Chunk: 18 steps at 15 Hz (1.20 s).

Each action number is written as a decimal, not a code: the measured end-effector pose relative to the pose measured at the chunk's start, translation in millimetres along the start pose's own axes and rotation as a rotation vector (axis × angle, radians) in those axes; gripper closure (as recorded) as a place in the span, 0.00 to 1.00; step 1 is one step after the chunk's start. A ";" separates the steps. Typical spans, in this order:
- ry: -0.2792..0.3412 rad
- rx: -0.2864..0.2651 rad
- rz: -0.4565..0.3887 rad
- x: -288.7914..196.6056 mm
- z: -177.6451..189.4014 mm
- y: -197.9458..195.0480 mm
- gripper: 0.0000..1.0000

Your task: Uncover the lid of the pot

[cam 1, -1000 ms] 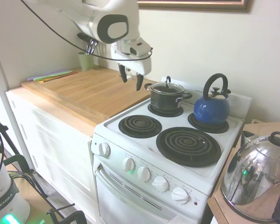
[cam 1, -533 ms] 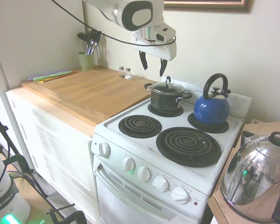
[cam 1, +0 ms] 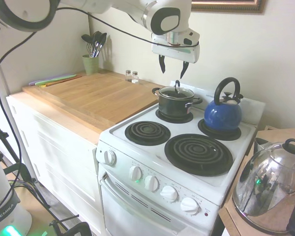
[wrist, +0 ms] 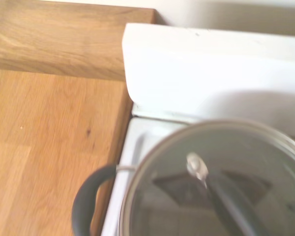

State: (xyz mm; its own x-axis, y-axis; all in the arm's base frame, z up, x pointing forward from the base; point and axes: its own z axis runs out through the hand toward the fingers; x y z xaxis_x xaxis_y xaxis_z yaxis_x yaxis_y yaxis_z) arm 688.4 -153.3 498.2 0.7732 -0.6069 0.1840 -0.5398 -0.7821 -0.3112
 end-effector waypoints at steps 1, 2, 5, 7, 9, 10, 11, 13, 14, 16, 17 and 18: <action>0.000 -0.003 -0.006 3.5 6.1 0.6 1.00; 0.002 -0.002 -0.013 6.9 9.4 2.6 1.00; 0.003 0.009 -0.036 14.4 12.4 9.5 1.00; 0.002 0.008 -0.057 15.0 13.4 11.3 1.00; 0.000 0.016 -0.086 16.2 13.0 14.0 1.00; -0.001 0.023 -0.098 17.5 12.5 16.9 1.00; -0.001 0.025 -0.108 19.5 11.9 21.7 1.00; -0.008 0.028 -0.120 20.9 14.8 27.6 1.00; -0.016 0.030 -0.128 19.7 18.6 27.6 1.00; -0.026 0.033 -0.140 15.2 26.1 24.2 1.00; -0.027 0.034 -0.144 14.2 27.8 23.2 1.00; -0.023 0.034 -0.146 14.3 28.5 23.8 1.00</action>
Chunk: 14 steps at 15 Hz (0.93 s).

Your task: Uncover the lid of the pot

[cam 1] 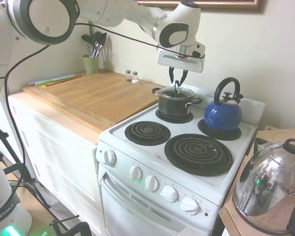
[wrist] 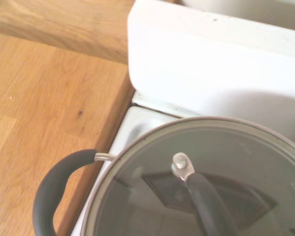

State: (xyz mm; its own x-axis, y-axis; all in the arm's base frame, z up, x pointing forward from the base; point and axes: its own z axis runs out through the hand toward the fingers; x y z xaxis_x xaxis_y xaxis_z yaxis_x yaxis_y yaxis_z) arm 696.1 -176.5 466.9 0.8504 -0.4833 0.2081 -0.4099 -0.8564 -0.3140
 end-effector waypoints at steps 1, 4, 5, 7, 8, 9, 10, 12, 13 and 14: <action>0.005 -0.001 0.000 0.4 0.5 1.5 1.00; 0.008 -0.002 -0.002 0.6 1.2 3.8 1.00; 0.008 -0.002 -0.006 0.6 1.5 3.9 1.00; 0.009 -0.001 -0.011 0.4 2.4 2.9 1.00; 0.008 0.000 -0.012 0.2 2.7 2.0 1.00; 0.008 0.002 -0.013 -0.1 3.1 1.1 1.00; 0.008 0.004 -0.011 0.0 2.9 1.2 1.00; 0.009 0.013 -0.003 0.8 2.0 2.3 1.00; 0.010 0.018 0.002 1.4 1.6 3.3 1.00; 0.011 0.022 0.007 2.3 1.1 4.6 1.00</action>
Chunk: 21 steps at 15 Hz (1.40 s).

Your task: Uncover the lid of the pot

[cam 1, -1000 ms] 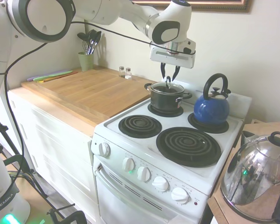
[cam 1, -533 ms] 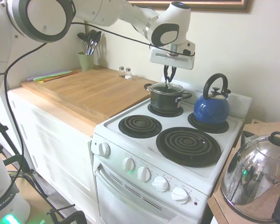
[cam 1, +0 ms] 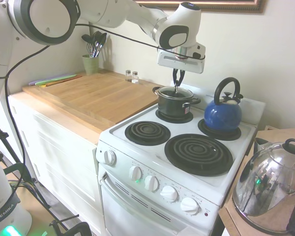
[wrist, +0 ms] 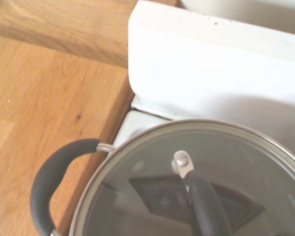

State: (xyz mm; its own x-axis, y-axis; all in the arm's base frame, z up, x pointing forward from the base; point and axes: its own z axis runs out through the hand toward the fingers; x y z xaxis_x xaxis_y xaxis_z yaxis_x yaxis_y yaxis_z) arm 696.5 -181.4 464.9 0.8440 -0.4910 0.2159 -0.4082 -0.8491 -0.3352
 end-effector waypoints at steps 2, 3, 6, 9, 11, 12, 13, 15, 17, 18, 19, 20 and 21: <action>0.008 0.012 0.012 4.8 -6.8 3.5 1.00; 0.016 0.020 0.017 8.5 -13.9 4.8 1.00; 0.040 0.045 0.023 19.2 -41.3 5.1 1.00; 0.068 0.068 0.004 18.2 -67.9 -11.0 1.00; 0.073 0.087 -0.030 3.2 -82.8 -30.9 1.00; 0.074 0.095 -0.048 -9.3 -88.5 -41.9 1.00; 0.072 0.102 -0.068 -22.9 -93.4 -53.0 1.00; 0.066 0.118 -0.111 -54.9 -101.3 -79.5 1.00; 0.066 0.131 -0.163 -92.2 -103.4 -111.5 1.00; 0.071 0.131 -0.183 -113.6 -100.4 -128.9 1.00; 0.077 0.122 -0.193 -135.1 -94.5 -144.3 1.00; 0.085 0.106 -0.191 -156.8 -86.6 -157.3 1.00; 0.088 0.083 -0.183 -180.3 -74.5 -168.5 1.00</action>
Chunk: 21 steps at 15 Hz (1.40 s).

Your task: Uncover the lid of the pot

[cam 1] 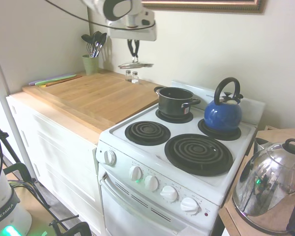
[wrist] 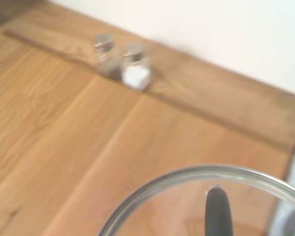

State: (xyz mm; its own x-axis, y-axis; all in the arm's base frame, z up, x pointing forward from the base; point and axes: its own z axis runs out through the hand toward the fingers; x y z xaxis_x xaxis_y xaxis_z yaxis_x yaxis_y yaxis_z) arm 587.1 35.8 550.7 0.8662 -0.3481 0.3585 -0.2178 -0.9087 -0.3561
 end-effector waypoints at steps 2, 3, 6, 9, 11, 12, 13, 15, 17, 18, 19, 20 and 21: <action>0.004 -0.058 0.016 -45.9 30.7 -17.8 1.00; 0.001 -0.084 0.023 -69.9 48.6 -20.9 1.00; -0.008 -0.135 0.045 -107.2 76.9 -21.4 1.00; 0.003 -0.162 0.057 -113.4 81.9 -29.4 1.00; 0.001 -0.195 0.063 -120.2 95.4 -34.5 1.00; -0.002 -0.207 0.067 -122.4 103.5 -36.6 1.00; -0.004 -0.215 0.069 -123.4 110.7 -38.9 1.00; 0.001 -0.227 0.071 -123.0 119.9 -45.8 1.00; 0.006 -0.241 0.077 -122.6 128.0 -50.4 1.00; 0.006 -0.246 0.078 -122.8 131.9 -51.1 1.00; 0.006 -0.253 0.078 -122.5 135.9 -50.9 1.00; 0.006 -0.260 0.078 -122.0 140.1 -51.2 1.00; 0.006 -0.264 0.079 -121.5 143.9 -51.5 1.00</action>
State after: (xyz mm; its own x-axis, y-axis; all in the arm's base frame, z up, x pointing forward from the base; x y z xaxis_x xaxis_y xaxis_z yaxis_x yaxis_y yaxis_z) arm 557.8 158.0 401.3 0.8395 -0.4207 0.3439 -0.3946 -0.9071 -0.1465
